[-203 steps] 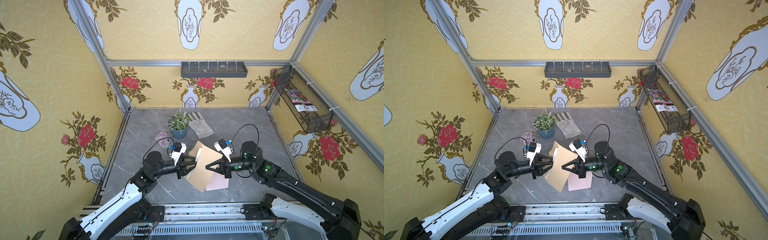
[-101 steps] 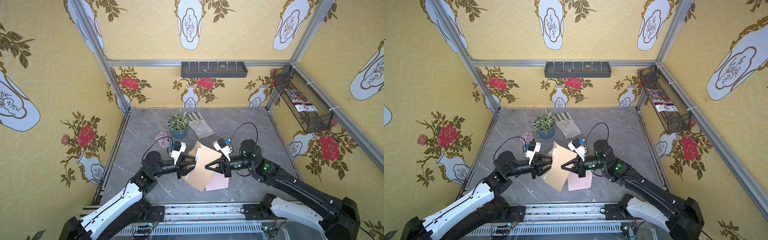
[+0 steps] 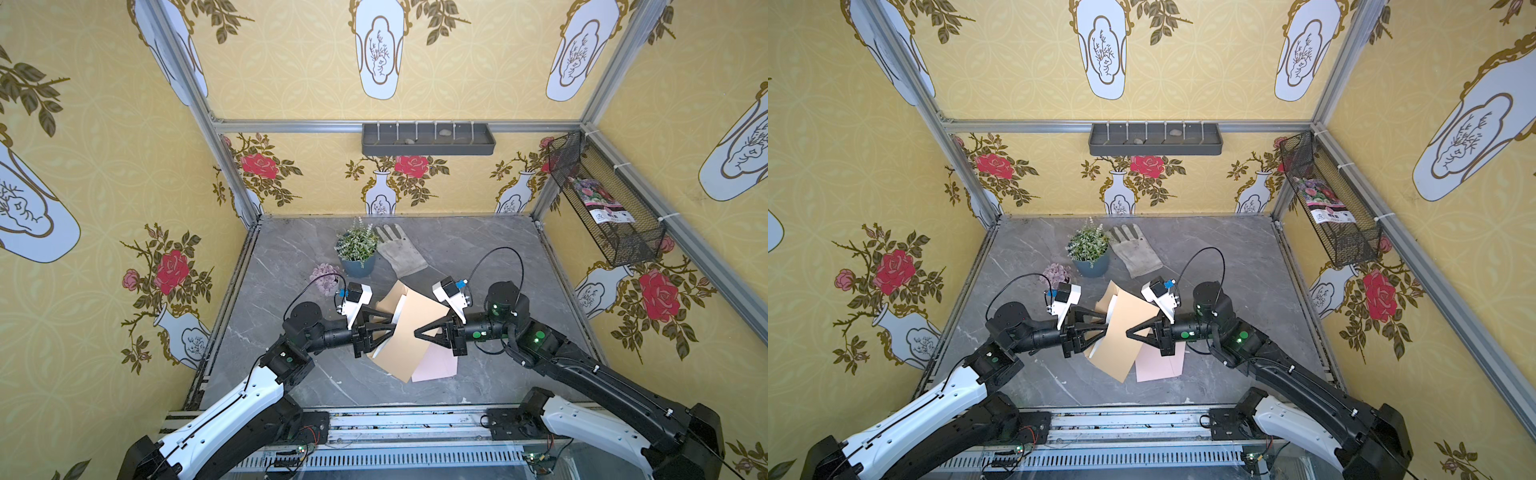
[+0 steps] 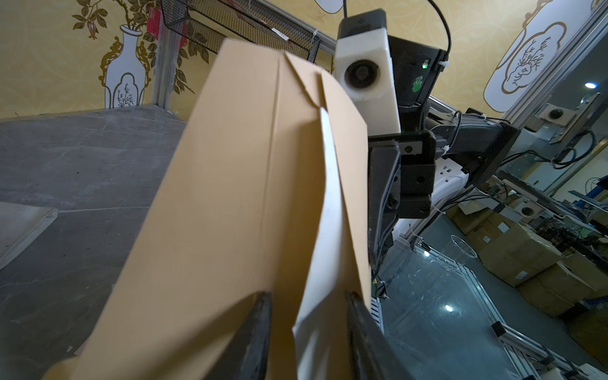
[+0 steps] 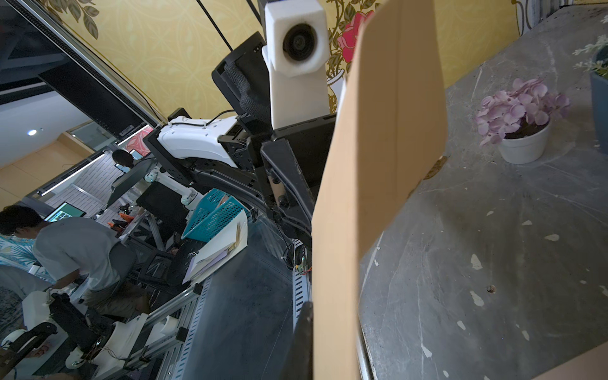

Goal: Take the letter paper out of the envelope
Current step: Take out the letter paper from the envelope.

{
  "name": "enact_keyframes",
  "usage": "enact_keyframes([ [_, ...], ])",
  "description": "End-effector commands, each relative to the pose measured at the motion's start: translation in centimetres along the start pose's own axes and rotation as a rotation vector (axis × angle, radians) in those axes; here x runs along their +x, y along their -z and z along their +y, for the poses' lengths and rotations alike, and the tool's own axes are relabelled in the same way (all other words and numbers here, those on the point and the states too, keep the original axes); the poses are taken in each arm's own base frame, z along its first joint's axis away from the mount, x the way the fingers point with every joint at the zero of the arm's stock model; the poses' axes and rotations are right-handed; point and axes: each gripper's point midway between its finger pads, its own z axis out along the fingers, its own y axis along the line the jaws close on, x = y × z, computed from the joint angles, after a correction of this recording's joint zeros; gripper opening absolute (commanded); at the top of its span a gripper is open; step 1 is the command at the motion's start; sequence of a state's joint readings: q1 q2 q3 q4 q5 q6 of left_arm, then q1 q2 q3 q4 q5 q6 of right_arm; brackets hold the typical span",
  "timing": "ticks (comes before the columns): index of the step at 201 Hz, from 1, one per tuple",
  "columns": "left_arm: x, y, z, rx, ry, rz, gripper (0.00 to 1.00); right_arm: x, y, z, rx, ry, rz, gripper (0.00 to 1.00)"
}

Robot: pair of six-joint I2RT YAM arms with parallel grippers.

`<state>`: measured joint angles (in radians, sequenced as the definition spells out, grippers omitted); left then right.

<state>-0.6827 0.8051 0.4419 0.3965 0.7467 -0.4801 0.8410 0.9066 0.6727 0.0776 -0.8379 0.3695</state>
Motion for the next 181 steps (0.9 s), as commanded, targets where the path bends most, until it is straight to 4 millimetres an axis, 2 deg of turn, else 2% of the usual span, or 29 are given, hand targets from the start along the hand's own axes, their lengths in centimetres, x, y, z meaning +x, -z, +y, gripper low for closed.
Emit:
enact_keyframes([
  [1,-0.5,0.0,-2.1,0.119,-0.009,-0.003,0.38,-1.2,0.1,-0.1,0.019,0.043,-0.047,0.03],
  [69,-1.3,0.7,-3.7,0.162,-0.023,-0.028,0.31,-1.0,0.4,-1.0,0.039,0.039,-0.047,0.03],
  [181,-0.6,0.4,-3.1,0.16,0.011,-0.016,0.28,-2.1,0.2,-0.3,-0.021,0.05,-0.059,0.03],
])
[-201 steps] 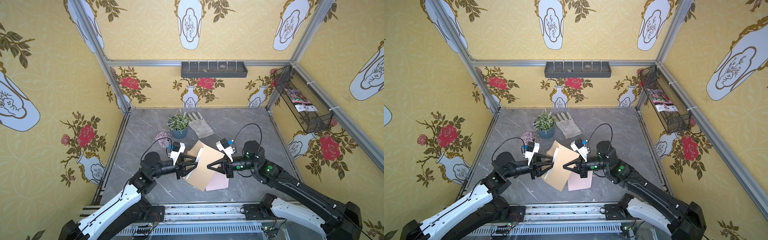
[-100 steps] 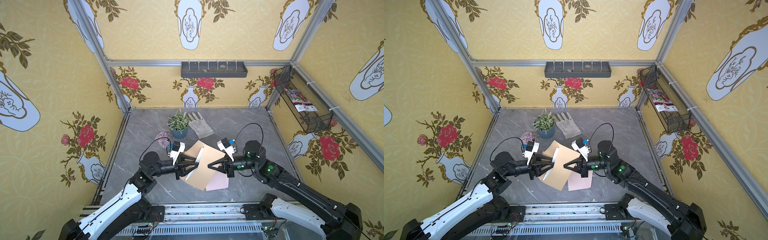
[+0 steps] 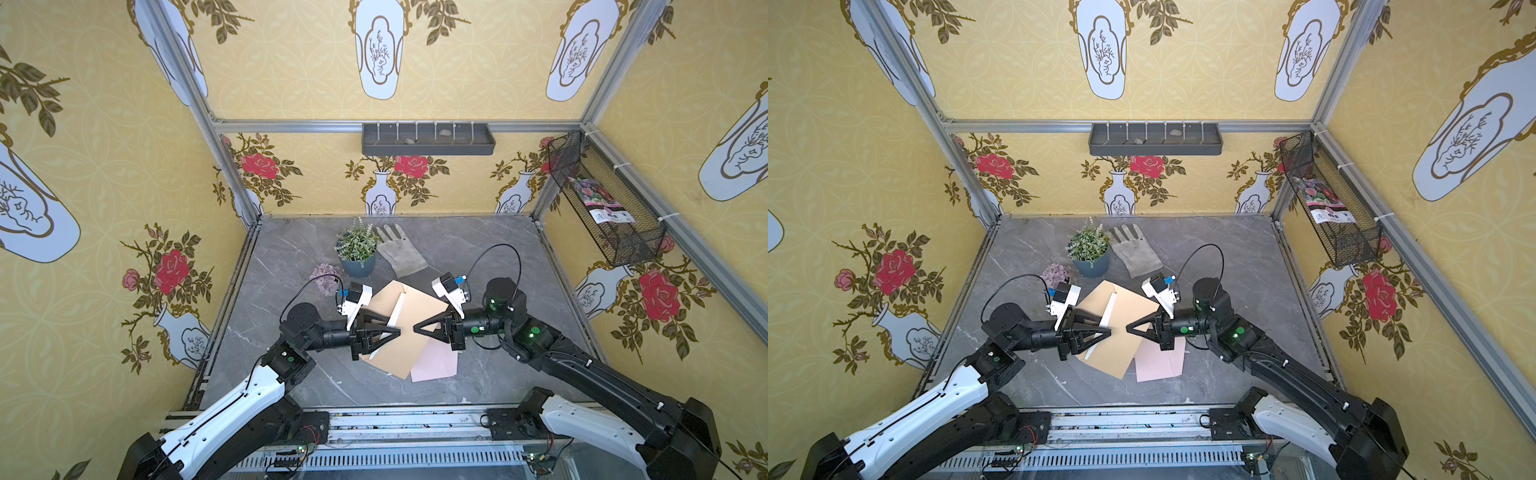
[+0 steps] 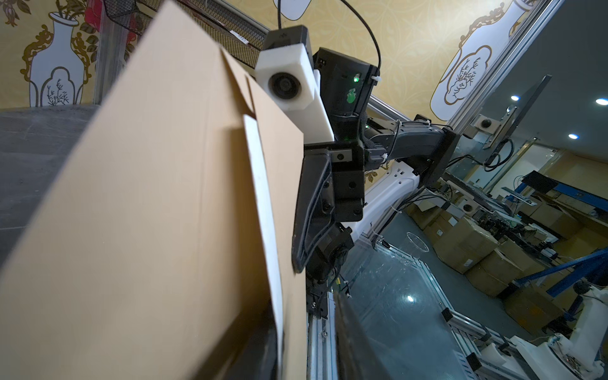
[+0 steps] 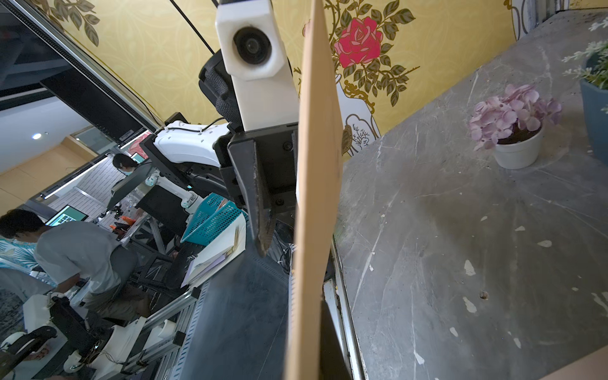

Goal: Take the letter paper out of the envelope
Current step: Take out the letter paper from the envelope.

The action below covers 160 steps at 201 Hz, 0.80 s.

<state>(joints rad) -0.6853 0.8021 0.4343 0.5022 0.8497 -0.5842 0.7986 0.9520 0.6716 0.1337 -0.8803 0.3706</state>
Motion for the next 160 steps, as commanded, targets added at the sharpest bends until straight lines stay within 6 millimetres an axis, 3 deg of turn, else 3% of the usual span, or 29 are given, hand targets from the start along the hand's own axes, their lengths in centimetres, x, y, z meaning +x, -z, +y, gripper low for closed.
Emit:
enact_keyframes([
  [1,0.2,0.1,-0.6,0.034,-0.02,0.001,0.28,-1.5,0.2,0.8,-0.015,0.05,-0.046,0.03],
  [23,0.3,0.2,-0.4,0.022,-0.019,-0.005,0.26,-1.6,0.6,1.7,-0.034,0.064,-0.054,0.02],
  [53,0.3,0.4,-0.3,0.012,-0.021,-0.014,0.14,-1.6,1.1,2.6,-0.054,0.071,-0.062,0.0],
  [160,-0.3,0.3,-0.6,0.013,-0.034,-0.02,0.11,-0.2,1.0,2.3,-0.063,0.032,-0.026,0.0],
])
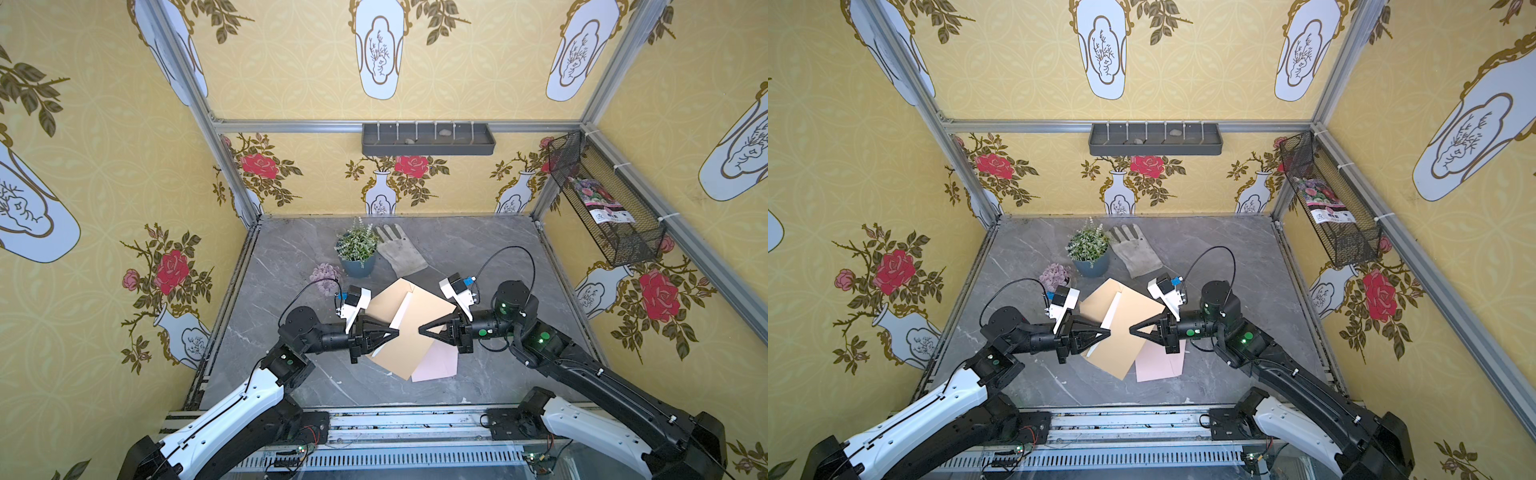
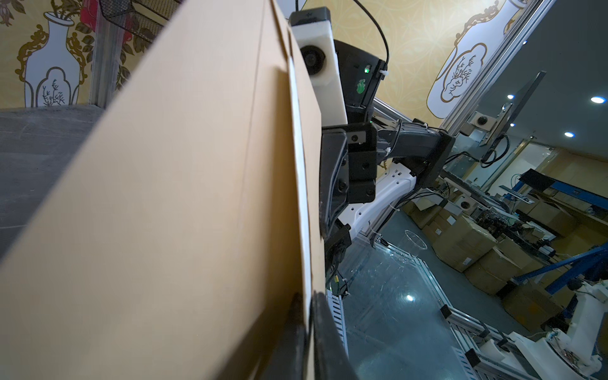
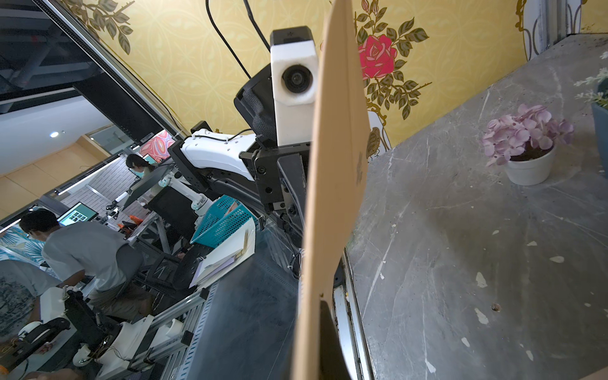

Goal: Take the letter paper out of the envelope
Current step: Take out the letter paper from the envelope.

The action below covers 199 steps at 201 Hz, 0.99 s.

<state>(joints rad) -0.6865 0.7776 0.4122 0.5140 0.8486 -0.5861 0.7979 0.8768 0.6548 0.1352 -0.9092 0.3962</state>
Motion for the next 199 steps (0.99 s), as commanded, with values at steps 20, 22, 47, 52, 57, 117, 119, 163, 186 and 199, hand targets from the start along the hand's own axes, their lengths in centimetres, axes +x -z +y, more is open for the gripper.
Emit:
enact_keyframes([
  [20,-0.68,-0.04,-0.35,0.009,-0.027,-0.011,0.1,0.25,-0.03,0.35,-0.026,0.005,0.002,0.0],
  [22,-0.72,-0.06,-0.39,0.011,-0.028,-0.011,0.1,0.29,-0.04,0.36,-0.027,0.003,0.003,0.0],
  [47,-0.72,-0.22,-0.3,0.014,-0.023,-0.005,0.06,0.09,0.01,0.49,-0.029,0.009,-0.001,0.0],
  [52,-0.67,-0.25,-0.27,0.015,-0.021,-0.003,0.05,0.02,0.01,0.54,-0.03,0.01,-0.002,0.0],
  [57,-0.78,-0.27,-0.31,0.015,-0.024,-0.005,0.04,0.02,-0.01,0.58,-0.032,0.01,-0.001,0.0],
  [117,-0.74,-0.16,-0.3,0.012,-0.019,-0.011,0.0,-0.37,0.26,1.15,-0.036,0.031,-0.004,0.0],
  [119,-0.76,-0.15,-0.3,0.011,-0.019,-0.012,0.0,-0.36,0.27,1.13,-0.035,0.031,-0.004,0.0],
  [163,-0.87,0.06,-0.26,-0.004,-0.031,-0.025,0.0,-0.1,0.44,1.0,-0.018,0.028,0.0,0.0],
  [186,-0.92,0.08,-0.26,-0.005,-0.032,-0.027,0.0,-0.04,0.5,0.98,-0.014,0.026,0.0,0.01],
  [199,-0.93,0.1,-0.22,-0.008,-0.033,-0.03,0.0,0.01,0.51,0.94,-0.012,0.027,0.0,0.01],
])
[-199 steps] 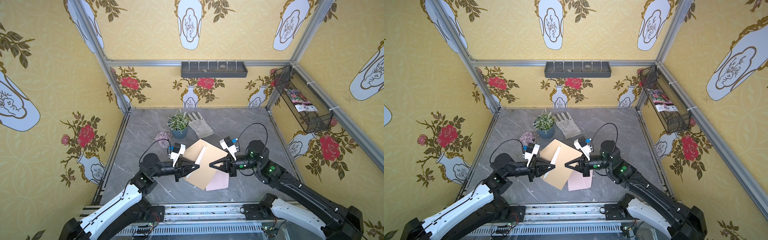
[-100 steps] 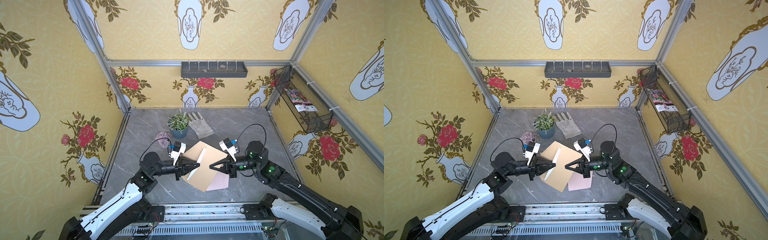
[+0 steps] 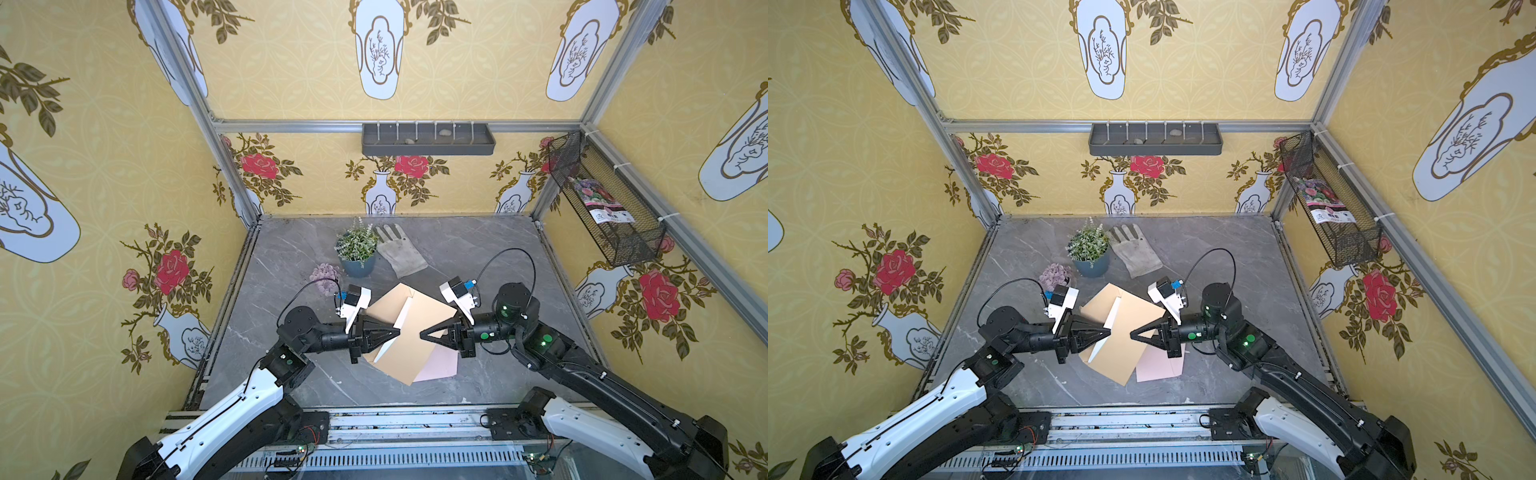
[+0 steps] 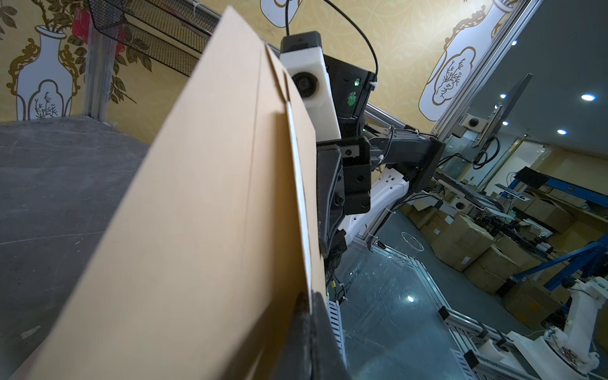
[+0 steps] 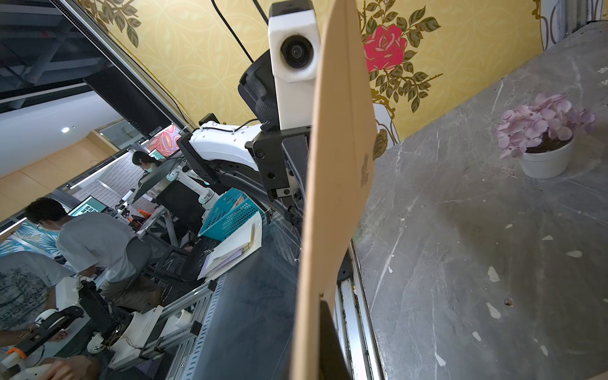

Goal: Take the letter paper out of the envelope
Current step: Take out the letter paper from the envelope.

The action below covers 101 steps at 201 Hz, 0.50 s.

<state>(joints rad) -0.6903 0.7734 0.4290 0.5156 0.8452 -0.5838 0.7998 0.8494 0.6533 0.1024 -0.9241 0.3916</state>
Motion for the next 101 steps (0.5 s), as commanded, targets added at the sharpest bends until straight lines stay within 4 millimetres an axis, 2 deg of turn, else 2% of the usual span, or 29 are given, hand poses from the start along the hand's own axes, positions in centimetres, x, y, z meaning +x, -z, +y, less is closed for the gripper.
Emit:
enact_keyframes([
  [1,-0.19,0.16,0.26,-0.016,-0.014,-0.017,0.0,-0.38,0.18,0.26,0.002,0.028,-0.011,0.01],
  [32,-0.22,0.28,0.24,-0.024,-0.019,-0.018,0.0,-0.18,0.25,0.15,0.012,0.024,-0.007,0.03],
  [52,-0.22,0.38,0.23,-0.031,-0.022,-0.019,0.0,-0.05,0.34,0.13,0.017,0.02,-0.007,0.15],
  [76,-0.19,0.37,0.29,-0.033,-0.021,-0.019,0.0,-0.05,0.43,0.24,0.017,0.024,-0.011,0.14],
  [101,-0.23,0.32,0.32,-0.032,-0.02,-0.019,0.0,-0.07,0.43,0.3,0.013,0.026,-0.011,0.07],
])
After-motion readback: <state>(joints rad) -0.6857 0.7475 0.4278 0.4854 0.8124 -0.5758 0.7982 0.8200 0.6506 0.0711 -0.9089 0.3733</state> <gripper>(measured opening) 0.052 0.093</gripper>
